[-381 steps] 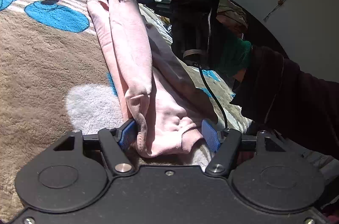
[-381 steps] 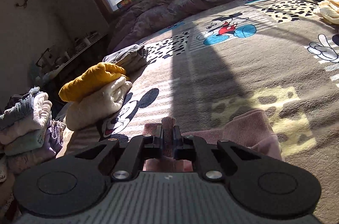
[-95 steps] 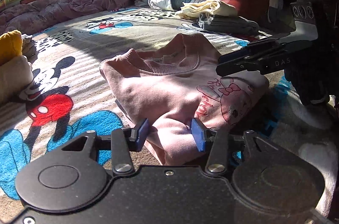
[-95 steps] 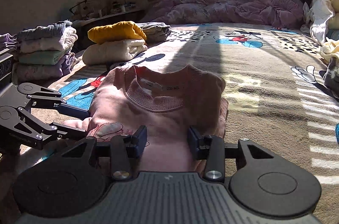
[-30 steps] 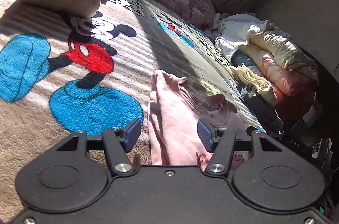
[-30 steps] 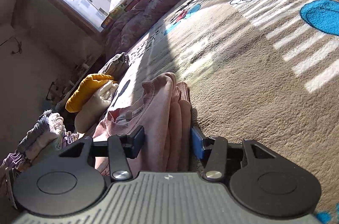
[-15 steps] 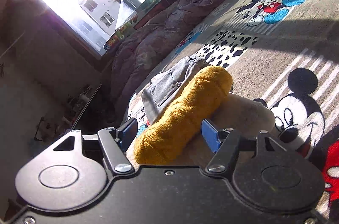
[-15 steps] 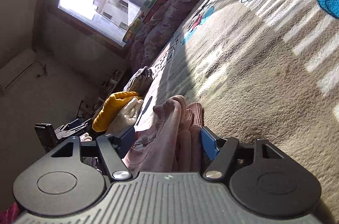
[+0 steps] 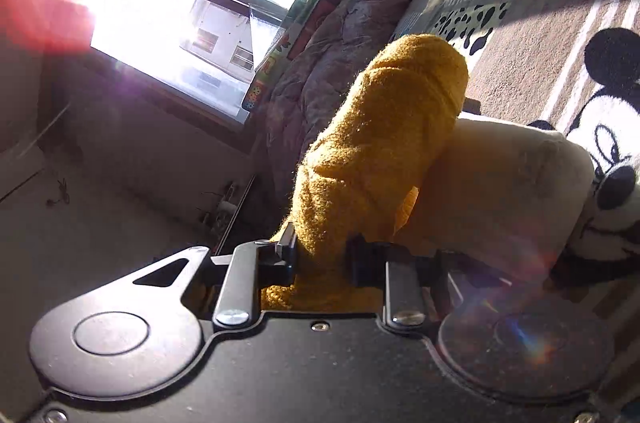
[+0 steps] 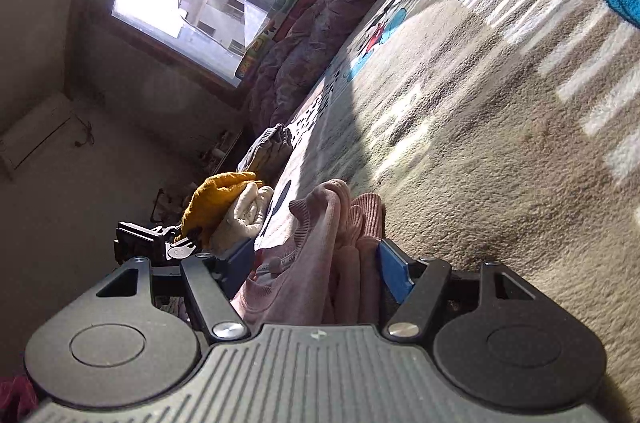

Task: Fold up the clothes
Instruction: 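Grasp the folded sweatshirt edge with the right gripper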

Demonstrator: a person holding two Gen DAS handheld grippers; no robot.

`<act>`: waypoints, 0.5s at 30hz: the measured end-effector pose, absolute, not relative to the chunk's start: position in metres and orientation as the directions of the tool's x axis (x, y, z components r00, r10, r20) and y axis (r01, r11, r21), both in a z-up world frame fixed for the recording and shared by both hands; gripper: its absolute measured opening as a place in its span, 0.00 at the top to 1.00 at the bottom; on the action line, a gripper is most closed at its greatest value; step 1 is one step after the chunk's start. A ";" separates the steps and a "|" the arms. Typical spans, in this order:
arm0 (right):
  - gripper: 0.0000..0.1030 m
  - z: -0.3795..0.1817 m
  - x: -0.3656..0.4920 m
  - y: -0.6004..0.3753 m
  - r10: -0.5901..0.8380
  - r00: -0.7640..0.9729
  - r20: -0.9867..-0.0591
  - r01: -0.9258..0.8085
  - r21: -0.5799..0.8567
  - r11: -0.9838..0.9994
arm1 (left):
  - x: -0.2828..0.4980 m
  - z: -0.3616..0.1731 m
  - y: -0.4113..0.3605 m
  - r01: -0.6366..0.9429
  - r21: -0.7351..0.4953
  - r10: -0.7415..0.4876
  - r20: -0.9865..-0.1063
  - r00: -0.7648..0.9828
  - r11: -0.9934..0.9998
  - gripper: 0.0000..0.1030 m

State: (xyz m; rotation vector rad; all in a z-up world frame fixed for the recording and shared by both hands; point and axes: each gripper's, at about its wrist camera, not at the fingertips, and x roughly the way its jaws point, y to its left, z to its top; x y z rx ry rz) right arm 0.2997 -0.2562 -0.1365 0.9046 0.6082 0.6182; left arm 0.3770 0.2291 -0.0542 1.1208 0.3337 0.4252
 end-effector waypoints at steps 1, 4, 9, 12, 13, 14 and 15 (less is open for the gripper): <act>0.35 -0.136 0.300 -0.256 0.709 0.671 -0.218 -0.228 0.849 0.476 | 0.362 -0.059 0.224 -0.172 0.929 0.482 -0.007 0.876 0.327 0.79; 0.35 -0.135 0.300 -0.255 0.704 0.673 -0.225 -0.228 0.843 0.488 | 0.355 -0.097 0.227 -0.055 0.969 0.463 -0.065 0.884 0.240 0.79; 0.35 -0.133 0.300 -0.254 0.698 0.676 -0.238 -0.229 0.832 0.505 | 0.353 -0.139 0.232 0.109 0.987 0.474 -0.151 0.867 0.116 0.76; 0.35 -0.134 0.301 -0.254 0.699 0.675 -0.238 -0.227 0.834 0.503 | 0.351 -0.122 0.225 0.134 0.983 0.477 -0.180 0.860 0.129 0.57; 0.35 -0.134 0.302 -0.255 0.699 0.674 -0.238 -0.227 0.834 0.503 | 0.349 -0.116 0.223 0.146 0.978 0.471 -0.200 0.859 0.149 0.47; 0.35 -0.134 0.301 -0.255 0.699 0.674 -0.239 -0.227 0.834 0.503 | 0.346 -0.110 0.221 0.157 0.969 0.463 -0.229 0.856 0.189 0.32; 0.35 -0.133 0.301 -0.255 0.699 0.674 -0.240 -0.226 0.834 0.503 | 0.342 -0.104 0.220 0.153 0.965 0.460 -0.236 0.856 0.212 0.32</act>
